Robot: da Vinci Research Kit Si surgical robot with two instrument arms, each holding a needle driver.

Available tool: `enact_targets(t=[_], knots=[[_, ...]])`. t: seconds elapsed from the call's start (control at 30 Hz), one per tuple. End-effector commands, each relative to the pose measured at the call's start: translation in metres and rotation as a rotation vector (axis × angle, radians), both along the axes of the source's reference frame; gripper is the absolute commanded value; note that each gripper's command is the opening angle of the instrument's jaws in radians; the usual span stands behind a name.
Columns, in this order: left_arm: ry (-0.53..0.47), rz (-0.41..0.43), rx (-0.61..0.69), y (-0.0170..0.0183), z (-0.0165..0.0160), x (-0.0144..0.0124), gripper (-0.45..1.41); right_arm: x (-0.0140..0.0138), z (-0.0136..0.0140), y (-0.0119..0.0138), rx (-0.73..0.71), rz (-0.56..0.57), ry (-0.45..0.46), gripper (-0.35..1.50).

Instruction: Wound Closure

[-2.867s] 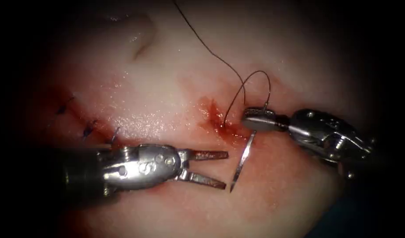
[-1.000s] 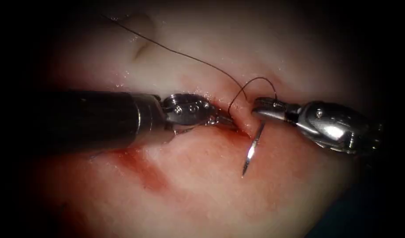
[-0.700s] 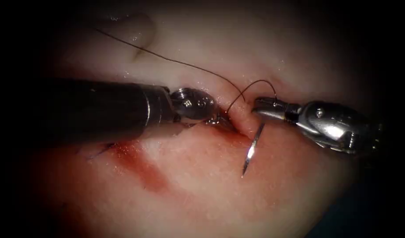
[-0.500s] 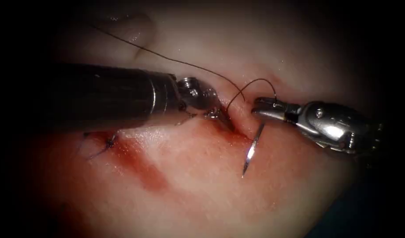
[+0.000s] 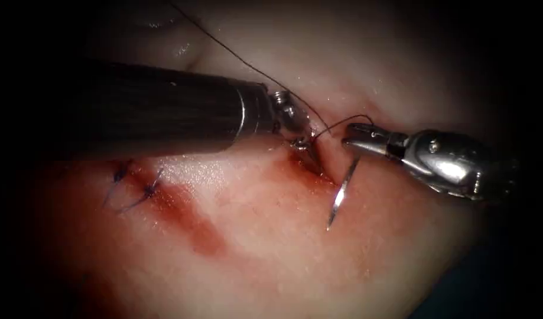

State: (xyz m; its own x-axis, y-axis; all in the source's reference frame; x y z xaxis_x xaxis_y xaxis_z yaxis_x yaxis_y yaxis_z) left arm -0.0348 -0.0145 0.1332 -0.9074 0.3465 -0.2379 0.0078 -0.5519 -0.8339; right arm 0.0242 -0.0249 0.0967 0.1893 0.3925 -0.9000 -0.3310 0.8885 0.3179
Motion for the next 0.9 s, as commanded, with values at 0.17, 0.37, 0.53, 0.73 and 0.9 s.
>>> enact_targets(t=[0.17, 0.37, 0.53, 0.73, 0.9], knots=[[0.024, 0.046, 0.046, -0.0002, 0.0005, -0.0003, -0.25, 0.0008, 0.0004, -0.0001, 0.001, -0.001, 0.002, -0.35], [0.042, 0.091, 0.083, -0.0003, 0.0006, -0.0002, -0.3, 0.0008, 0.0004, -0.0001, 0.0, 0.004, 0.003, -0.35], [0.035, 0.101, 0.118, -0.0011, 0.0011, -0.0002, -0.38, 0.0008, 0.0004, 0.0005, -0.012, 0.021, -0.008, -0.35], [-0.018, 0.112, 0.15, -0.0019, 0.0009, 0.0, -0.06, 0.0005, 0.0011, 0.0019, -0.037, 0.05, -0.027, -0.35], [-0.042, 0.131, 0.164, -0.0022, 0.0002, -0.0002, -0.01, 0.0002, 0.0019, 0.0031, -0.067, 0.077, -0.054, -0.35]])
